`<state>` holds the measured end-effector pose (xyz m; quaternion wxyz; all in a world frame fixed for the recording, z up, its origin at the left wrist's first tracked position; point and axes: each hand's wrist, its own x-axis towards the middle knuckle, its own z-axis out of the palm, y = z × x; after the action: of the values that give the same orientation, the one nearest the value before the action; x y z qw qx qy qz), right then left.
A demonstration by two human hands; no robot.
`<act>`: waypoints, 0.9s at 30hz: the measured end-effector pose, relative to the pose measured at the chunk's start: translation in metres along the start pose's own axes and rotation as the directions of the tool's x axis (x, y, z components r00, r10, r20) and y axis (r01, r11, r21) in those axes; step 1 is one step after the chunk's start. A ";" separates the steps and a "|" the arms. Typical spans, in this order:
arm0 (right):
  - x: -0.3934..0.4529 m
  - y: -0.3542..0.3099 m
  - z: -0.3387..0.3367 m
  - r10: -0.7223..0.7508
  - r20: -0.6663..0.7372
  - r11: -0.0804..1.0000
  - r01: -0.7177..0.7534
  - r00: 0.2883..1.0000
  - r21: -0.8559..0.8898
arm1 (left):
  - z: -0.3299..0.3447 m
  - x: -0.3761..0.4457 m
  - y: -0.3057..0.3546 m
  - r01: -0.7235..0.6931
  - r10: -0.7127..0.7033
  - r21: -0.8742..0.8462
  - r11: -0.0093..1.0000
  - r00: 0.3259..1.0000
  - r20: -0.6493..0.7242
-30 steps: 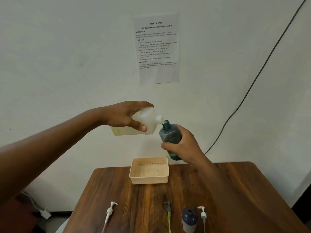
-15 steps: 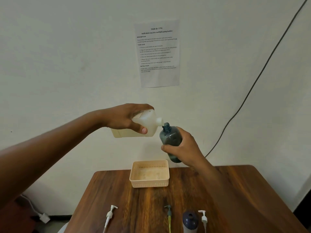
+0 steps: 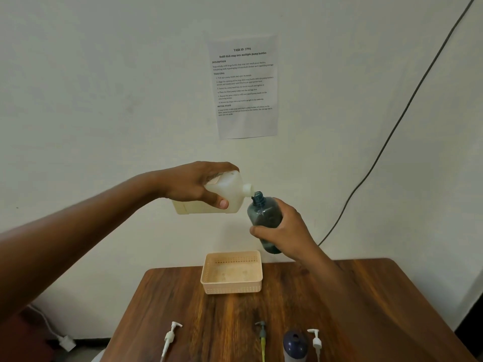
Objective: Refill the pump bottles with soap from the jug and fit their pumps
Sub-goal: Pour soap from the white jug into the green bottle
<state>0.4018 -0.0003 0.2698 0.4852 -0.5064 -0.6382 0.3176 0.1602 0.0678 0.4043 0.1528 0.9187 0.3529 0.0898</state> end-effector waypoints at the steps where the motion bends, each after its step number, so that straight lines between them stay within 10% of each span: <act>1: 0.000 -0.001 0.000 0.000 0.000 1.000 0.000 1.000 -0.001 | -0.001 0.000 0.001 -0.002 0.002 -0.001 1.000 1.000 -0.002; 27: 0.002 0.001 -0.002 -0.005 -0.008 1.000 0.005 1.000 -0.003 | -0.007 0.001 0.005 -0.017 0.016 0.026 1.000 1.000 0.004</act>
<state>0.4039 0.0021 0.2707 0.4877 -0.5067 -0.6380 0.3135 0.1623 0.0670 0.4130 0.1408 0.9237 0.3461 0.0847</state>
